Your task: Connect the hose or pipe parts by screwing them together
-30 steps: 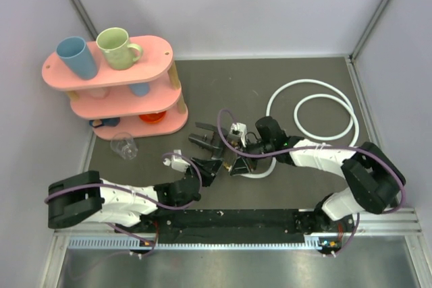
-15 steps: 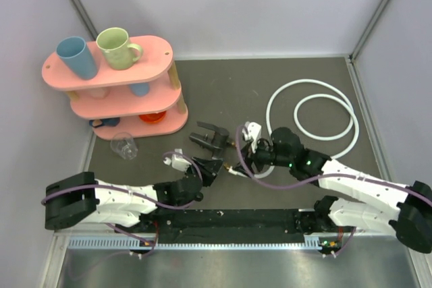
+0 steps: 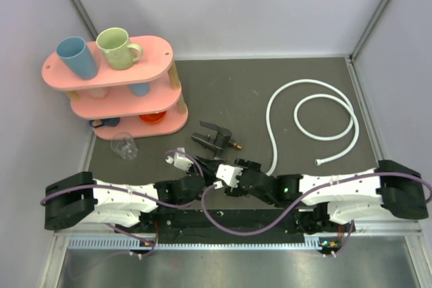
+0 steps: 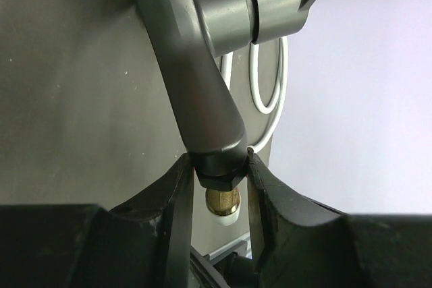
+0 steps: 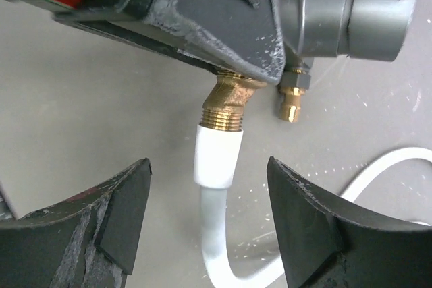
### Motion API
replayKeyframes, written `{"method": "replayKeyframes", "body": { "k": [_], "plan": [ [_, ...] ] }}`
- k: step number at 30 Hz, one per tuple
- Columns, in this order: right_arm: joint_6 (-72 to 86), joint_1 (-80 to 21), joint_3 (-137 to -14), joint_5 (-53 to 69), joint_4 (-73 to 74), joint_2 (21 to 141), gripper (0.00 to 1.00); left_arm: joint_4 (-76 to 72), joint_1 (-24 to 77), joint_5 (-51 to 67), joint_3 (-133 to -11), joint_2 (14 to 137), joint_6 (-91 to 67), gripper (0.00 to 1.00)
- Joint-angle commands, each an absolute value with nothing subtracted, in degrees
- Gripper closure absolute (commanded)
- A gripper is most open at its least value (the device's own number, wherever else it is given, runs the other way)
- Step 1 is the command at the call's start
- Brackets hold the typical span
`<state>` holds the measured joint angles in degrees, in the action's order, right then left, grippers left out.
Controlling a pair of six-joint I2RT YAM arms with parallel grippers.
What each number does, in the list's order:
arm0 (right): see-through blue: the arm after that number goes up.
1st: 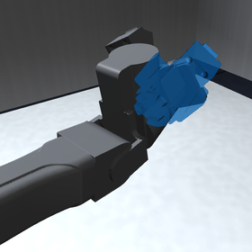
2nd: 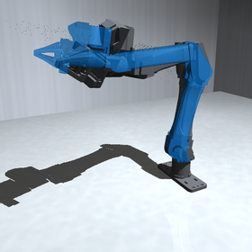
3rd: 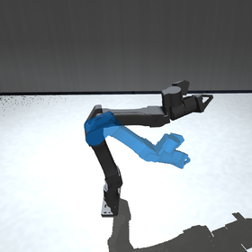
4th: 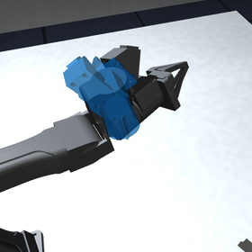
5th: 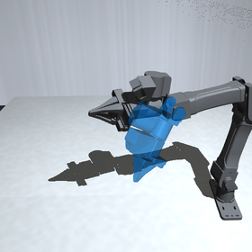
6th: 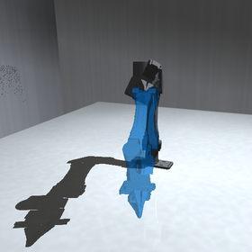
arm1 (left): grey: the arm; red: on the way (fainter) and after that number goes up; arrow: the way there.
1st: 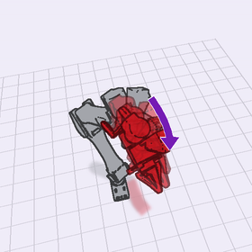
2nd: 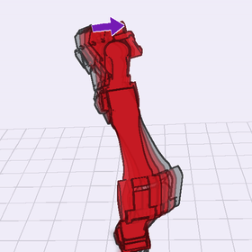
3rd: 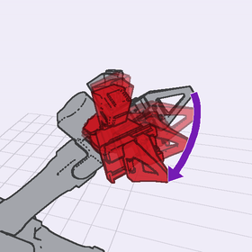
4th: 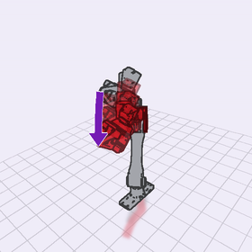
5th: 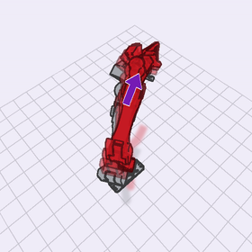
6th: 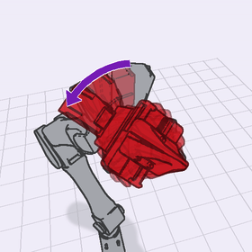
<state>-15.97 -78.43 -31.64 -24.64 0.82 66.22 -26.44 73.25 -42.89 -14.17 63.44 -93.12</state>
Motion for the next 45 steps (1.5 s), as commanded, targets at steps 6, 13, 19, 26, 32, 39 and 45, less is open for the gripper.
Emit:
{"method": "replayKeyframes", "body": {
  "k": [6,13,19,26,32,39,45],
  "plan": [
    [-18.02,-80.51,-38.14,-41.66,-6.06,79.19,0.53,-27.51,73.65,-41.22,-16.09,61.17,-94.74,1.0],
    [-14.77,-79.02,-38.32,-39.12,-8.18,77.88,1.0,-28.04,73.65,-39.73,-13.54,61.43,-98.44,1.0],
    [-8.88,-68.51,-34.9,-12.57,-7.73,68.22,1.0,-32.43,73.65,-38.06,-12.83,63.89,-97.56,1.0],
    [2.88,-50.11,-28.31,31.08,-20.29,63.63,1.0,-37.09,73.65,-38.67,-12.65,67.67,-95.19,1.0],
    [5.35,-47.91,-31.99,39.28,-14.85,69.07,1.0,-38.41,73.65,-39.2,-13.36,69.08,-93.69,1.0],
    [12.41,-42.28,-33.74,42.82,-13.29,76.02,0.86,-37.36,73.65,-40.69,-13.36,69.0,-94.04,1.0],
    [8.54,-43.32,-33.05,30.97,-5.9,67.01,0.46,-34.54,73.65,-42.54,-14.41,67.33,-93.87,1.0]
  ]
}}
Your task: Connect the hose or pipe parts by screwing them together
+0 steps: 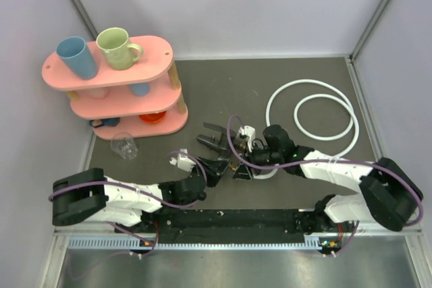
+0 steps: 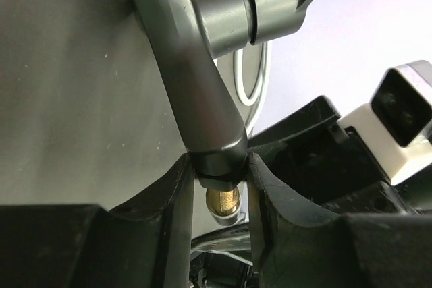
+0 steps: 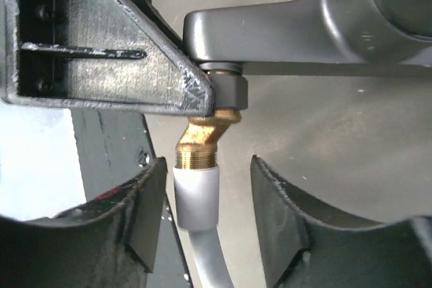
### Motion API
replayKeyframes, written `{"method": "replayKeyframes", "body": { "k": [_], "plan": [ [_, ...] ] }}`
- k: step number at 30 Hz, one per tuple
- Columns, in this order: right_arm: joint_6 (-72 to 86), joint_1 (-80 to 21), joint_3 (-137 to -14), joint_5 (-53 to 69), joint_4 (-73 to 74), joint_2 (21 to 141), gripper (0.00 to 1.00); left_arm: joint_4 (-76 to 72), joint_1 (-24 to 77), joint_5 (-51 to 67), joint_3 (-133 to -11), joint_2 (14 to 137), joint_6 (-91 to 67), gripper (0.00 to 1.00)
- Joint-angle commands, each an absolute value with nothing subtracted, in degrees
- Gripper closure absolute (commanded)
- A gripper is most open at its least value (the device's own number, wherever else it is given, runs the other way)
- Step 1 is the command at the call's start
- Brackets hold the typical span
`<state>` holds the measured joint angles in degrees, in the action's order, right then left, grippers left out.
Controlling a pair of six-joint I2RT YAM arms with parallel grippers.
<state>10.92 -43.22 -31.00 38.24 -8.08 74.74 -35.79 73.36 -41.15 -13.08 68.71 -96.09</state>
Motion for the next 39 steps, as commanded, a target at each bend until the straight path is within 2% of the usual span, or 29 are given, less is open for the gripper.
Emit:
{"method": "replayKeyframes", "body": {
  "k": [1,2,3,5,12,17,20,25,28,29,31,32,35,39],
  "plan": [
    [7.48,-43.94,-32.44,29.02,-4.93,65.32,0.44,-34.37,73.65,-42.8,-14.5,66.8,-93.35,1.0],
    [6.43,-44.73,-32.08,26.92,-4.05,63.3,0.41,-33.93,73.65,-43.06,-14.94,66.62,-93.17,1.0],
    [3.54,-45.52,-31.73,22.89,-2.74,61.63,0.34,-32.71,73.65,-43.07,-15.12,66.36,-93.08,1.0],
    [0.28,-49.03,-30.06,17.78,-2.46,57.23,0.3,-31.47,73.65,-43.07,-15.82,65.74,-93.07,1.0],
    [-10.89,-64.93,-28.74,-11.54,-0.09,50.27,0.3,-29.62,73.65,-43.33,-16.87,65.13,-92.99,1.0],
    [-14.59,-77.23,-33.21,-31.42,5.88,57.72,0.3,-29.18,73.65,-43.16,-16.87,64.51,-93.25,1.0],
    [-15.99,-81.98,-35.15,-39.16,6.94,64.39,0.29,-28.65,73.65,-43.07,-16.79,63.9,-93.6,1.0],
    [-15.56,-84.2,-38.84,-45.52,6.07,74.69,0.32,-28.48,73.65,-42.8,-16.35,63.19,-94.39,1.0],
    [-15.82,-84.81,-40.25,-49.04,3.35,79.27,0.41,-28.56,73.65,-42.45,-16.0,62.93,-94.83,1.0],
    [-15.82,-84.9,-40.51,-50.17,2.03,79.97,0.52,-28.22,73.65,-42.45,-16.0,62.67,-95.1,1.0],
    [-15.65,-84.81,-40.78,-50.97,0.89,80.77,0.68,-27.43,73.65,-42.36,-15.65,62.4,-95.88,1.0],
    [-15.56,-84.9,-40.69,-51.67,0.53,80.77,0.82,-27.33,73.65,-42.28,-15.38,62.32,-96.85,1.0],
    [-15.03,-84.12,-40.25,-50.29,-1.49,79.98,1.0,-28.56,73.65,-41.4,-14.5,62.31,-97.12,1.0],
    [-13.62,-78.77,-37.98,-39.23,-4.55,75.6,1.0,-31.98,73.65,-38.24,-14.41,63.45,-93.87,1.0]
  ]
}}
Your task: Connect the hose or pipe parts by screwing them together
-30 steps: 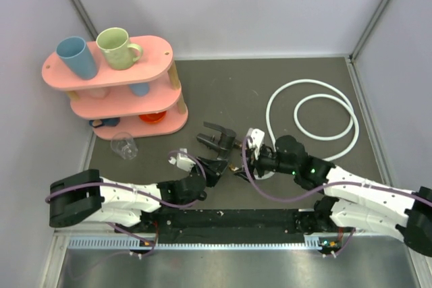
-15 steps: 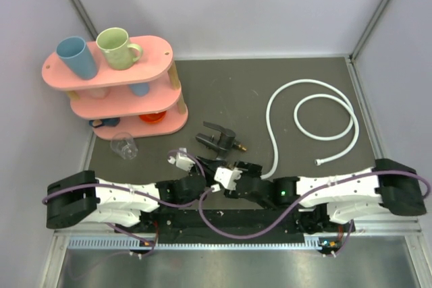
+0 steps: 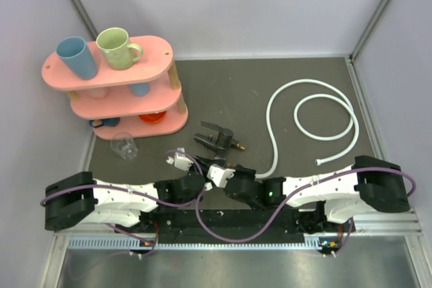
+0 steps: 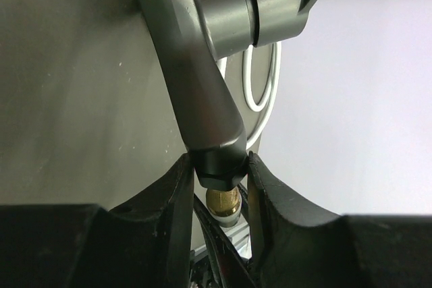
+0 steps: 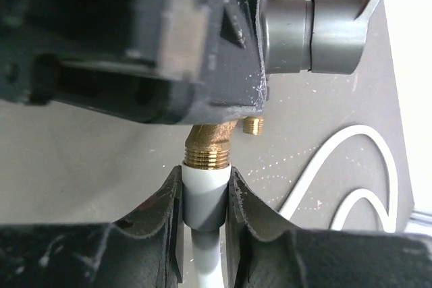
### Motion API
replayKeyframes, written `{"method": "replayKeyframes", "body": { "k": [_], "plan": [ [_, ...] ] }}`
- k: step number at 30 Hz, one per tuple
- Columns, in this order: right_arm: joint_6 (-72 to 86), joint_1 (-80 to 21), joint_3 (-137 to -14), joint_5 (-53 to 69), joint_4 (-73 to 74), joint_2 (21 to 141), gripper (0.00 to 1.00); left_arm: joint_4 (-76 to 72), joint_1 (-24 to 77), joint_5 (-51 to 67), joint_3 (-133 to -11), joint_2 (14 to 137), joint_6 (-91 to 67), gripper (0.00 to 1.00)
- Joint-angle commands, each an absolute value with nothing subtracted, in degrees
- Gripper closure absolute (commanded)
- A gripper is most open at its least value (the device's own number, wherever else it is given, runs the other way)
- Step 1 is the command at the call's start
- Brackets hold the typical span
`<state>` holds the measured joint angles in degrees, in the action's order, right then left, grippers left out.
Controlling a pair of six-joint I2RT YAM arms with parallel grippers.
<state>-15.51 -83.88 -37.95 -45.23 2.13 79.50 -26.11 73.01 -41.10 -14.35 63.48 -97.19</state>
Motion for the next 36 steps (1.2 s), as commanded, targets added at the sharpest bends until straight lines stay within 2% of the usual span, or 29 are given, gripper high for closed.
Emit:
{"method": "replayKeyframes", "body": {
  "k": [1,2,4,5,8,14,19,24,26,28,31,33,36],
  "plan": [
    [-13.28,-77.27,-37.27,-35.55,-5.44,74.11,1.0,-33.21,73.65,-37.45,-14.5,63.72,-93.52,1.0],
    [-12.31,-73.25,-36.48,-25.94,-6.23,70.96,1.0,-33.48,73.65,-37.18,-14.59,64.5,-93.43,1.0],
    [-10.47,-68.67,-33.94,-14.82,-9.03,67.69,1.0,-34.01,73.65,-36.91,-14.59,65.3,-93.95,1.0],
    [-7.94,-62.64,-32.97,-2.15,-9.92,64.98,1.0,-34.19,73.65,-36.91,-14.42,65.91,-94.48,1.0],
    [-3.71,-53.74,-32.34,16.01,-10.2,63.99,1.0,-36.03,73.65,-37.61,-13.71,66.71,-93.35,1.0],
    [1.82,-46.06,-35.59,38.28,-7.48,69.6,1.0,-38.23,73.65,-40.25,-13.45,67.15,-90.71,1.0],
    [6.15,-41.93,-38.58,50.87,-7.82,78.73,1.0,-38.58,73.65,-41.04,-13.62,67.32,-90.09,1.0],
    [5.71,-41.48,-41.31,46.42,-3.27,80.86,1.0,-37.1,73.65,-42.01,-13.97,67.76,-90.44,1.0],
    [5.36,-41.48,-42.01,42.12,-1.5,79.28,0.84,-36.21,73.65,-42.54,-14.15,67.59,-90.88,1.0],
    [5.19,-41.92,-41.84,33.29,1.65,77.18,0.58,-33.68,73.74,-42.97,-15.03,67.24,-91.49,1.0],
    [2.39,-44.46,-40.78,22.37,4.73,72.17,0.39,-32.0,73.65,-44.38,-16.26,66.8,-91.58,1.0],
    [0.71,-46.4,-40.34,18.48,6.15,68.74,0.37,-32.08,73.65,-45.17,-16.52,66.45,-91.58,1.0],
    [-2.46,-52.19,-39.11,8.47,7.12,64.78,0.28,-31.29,73.65,-45.61,-16.44,65.57,-91.93,1.0]
  ]
}}
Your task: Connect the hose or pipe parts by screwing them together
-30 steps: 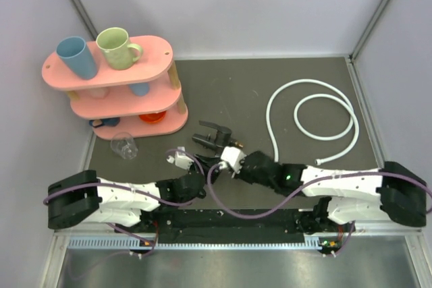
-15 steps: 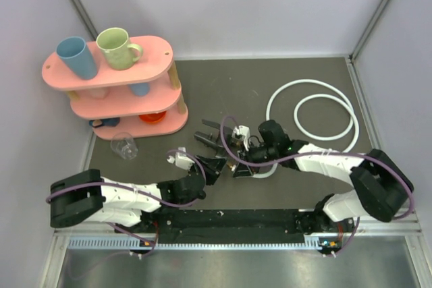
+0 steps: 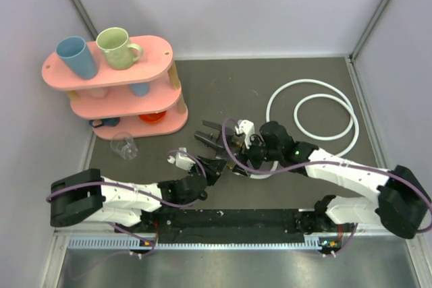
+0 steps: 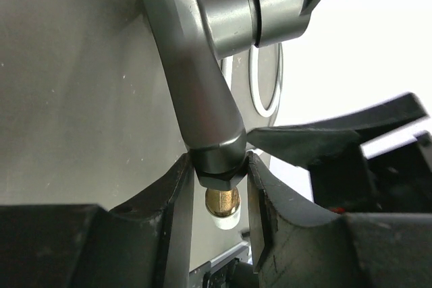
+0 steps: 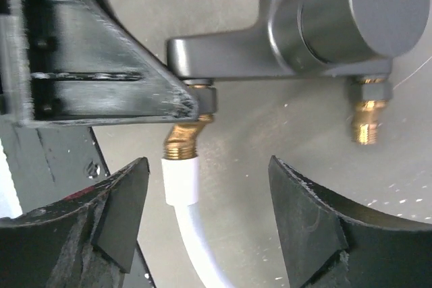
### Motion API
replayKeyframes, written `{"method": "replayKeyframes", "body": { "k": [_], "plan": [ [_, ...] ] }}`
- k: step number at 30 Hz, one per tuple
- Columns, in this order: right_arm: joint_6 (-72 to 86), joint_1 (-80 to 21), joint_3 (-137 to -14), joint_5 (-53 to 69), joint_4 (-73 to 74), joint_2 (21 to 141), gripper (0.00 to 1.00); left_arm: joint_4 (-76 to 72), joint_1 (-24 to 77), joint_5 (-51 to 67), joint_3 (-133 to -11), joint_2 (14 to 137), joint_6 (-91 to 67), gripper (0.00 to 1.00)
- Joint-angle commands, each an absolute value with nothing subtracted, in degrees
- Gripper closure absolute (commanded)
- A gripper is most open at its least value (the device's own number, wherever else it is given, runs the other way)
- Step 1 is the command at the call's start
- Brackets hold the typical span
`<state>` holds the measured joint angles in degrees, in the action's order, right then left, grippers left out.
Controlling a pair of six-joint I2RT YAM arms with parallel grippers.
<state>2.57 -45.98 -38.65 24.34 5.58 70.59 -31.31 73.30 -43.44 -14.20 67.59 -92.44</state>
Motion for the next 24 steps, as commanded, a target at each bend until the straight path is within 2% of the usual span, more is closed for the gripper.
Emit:
{"method": "replayKeyframes", "body": {
  "k": [1,4,12,19,23,24],
  "plan": [
    [-3.51,-54.03,-38.68,3.39,7.12,63.91,0.23,-31.29,73.65,-45.7,-16.17,64.78,-92.28,1.0],
    [-6.66,-62.2,-36.92,-8.49,7.03,61.61,0.19,-29.28,73.65,-46.05,-16.17,62.85,-92.28,1.0],
    [-9.93,-77.33,-37.44,-35.12,5.28,66.09,0.22,-26.81,73.65,-45.35,-16.17,60.82,-93.51,1.0],
    [-11.69,-82.44,-40.34,-43.06,2.81,76.62,0.26,-26.54,73.65,-44.47,-16.52,61.0,-94.39,1.0],
    [-11.34,-83.49,-42.01,-46.76,1.5,80.41,0.31,-25.84,73.65,-44.12,-16.35,60.56,-94.83,1.0],
    [-11.51,-83.58,-42.1,-46.84,0.71,80.68,0.35,-25.84,73.65,-43.86,-16.17,60.47,-95.27,1.0]
  ]
}}
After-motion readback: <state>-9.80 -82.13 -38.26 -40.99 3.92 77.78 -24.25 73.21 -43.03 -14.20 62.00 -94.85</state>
